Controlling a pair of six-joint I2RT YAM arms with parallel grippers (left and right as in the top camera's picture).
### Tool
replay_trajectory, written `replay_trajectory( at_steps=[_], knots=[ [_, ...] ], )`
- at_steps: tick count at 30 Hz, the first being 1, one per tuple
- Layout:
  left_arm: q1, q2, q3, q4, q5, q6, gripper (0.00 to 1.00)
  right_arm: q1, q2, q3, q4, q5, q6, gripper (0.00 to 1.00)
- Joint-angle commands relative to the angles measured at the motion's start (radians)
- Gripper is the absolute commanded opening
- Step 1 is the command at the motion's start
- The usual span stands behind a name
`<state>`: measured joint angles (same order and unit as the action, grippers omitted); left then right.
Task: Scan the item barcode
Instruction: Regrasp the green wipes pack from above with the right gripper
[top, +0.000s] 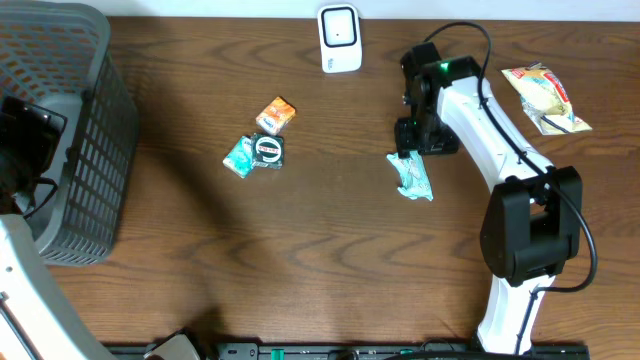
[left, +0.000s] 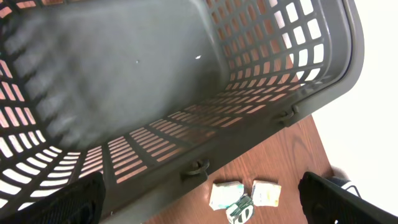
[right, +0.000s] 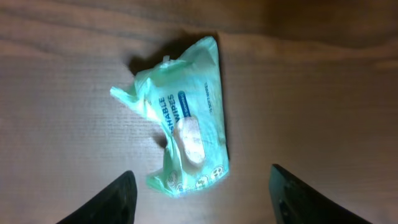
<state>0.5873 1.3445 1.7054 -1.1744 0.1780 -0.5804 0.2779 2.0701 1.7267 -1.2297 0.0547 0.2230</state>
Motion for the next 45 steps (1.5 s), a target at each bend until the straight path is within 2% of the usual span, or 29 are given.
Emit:
replay_trajectory(
  at_steps=[1,6,8,10,12,23,26,28,32,35,40,42,45],
  knots=[
    [0.003,-0.007,0.014,-0.002,-0.005,-0.008,0.98,-0.001,-0.001,-0.086,0.058,-0.034,-0.01,0.59],
    [0.003,-0.007,0.014,-0.002,-0.005,-0.008,0.98,0.009,-0.001,-0.176,0.143,-0.047,-0.021,0.52],
    [0.003,-0.007,0.014,-0.002,-0.005,-0.008,0.98,0.009,-0.001,-0.219,0.189,-0.047,-0.018,0.47],
    [0.003,-0.007,0.014,-0.002,-0.005,-0.008,0.98,0.008,-0.001,-0.244,0.215,-0.047,-0.019,0.38],
    [0.003,-0.007,0.014,-0.002,-0.005,-0.008,0.98,0.008,-0.001,-0.25,0.22,-0.047,-0.019,0.34],
    [0.003,-0.007,0.014,-0.002,-0.005,-0.008,0.98,0.011,-0.001,-0.25,0.232,-0.047,-0.019,0.38],
    [0.003,-0.007,0.014,-0.002,-0.005,-0.008,0.98,0.012,0.003,-0.25,0.232,-0.047,-0.019,0.28],
    [0.003,-0.007,0.014,-0.002,-0.005,-0.008,0.97,0.012,0.006,-0.251,0.23,-0.051,-0.019,0.27],
    [0.003,-0.007,0.014,-0.002,-0.005,-0.008,0.98,0.012,0.011,-0.253,0.231,-0.066,-0.019,0.28],
    [0.003,-0.007,0.014,-0.002,-0.005,-0.008,0.98,0.012,0.011,-0.256,0.231,-0.066,-0.019,0.33],
    [0.003,-0.007,0.014,-0.002,-0.005,-0.008,0.98,0.012,0.011,-0.269,0.232,-0.071,-0.018,0.33],
    [0.003,-0.007,0.014,-0.002,-0.005,-0.008,0.98,0.012,0.011,-0.28,0.236,-0.077,-0.018,0.31],
    [0.003,-0.007,0.014,-0.002,-0.005,-0.008,0.98,0.012,0.011,-0.293,0.245,-0.077,-0.018,0.16]
  ],
)
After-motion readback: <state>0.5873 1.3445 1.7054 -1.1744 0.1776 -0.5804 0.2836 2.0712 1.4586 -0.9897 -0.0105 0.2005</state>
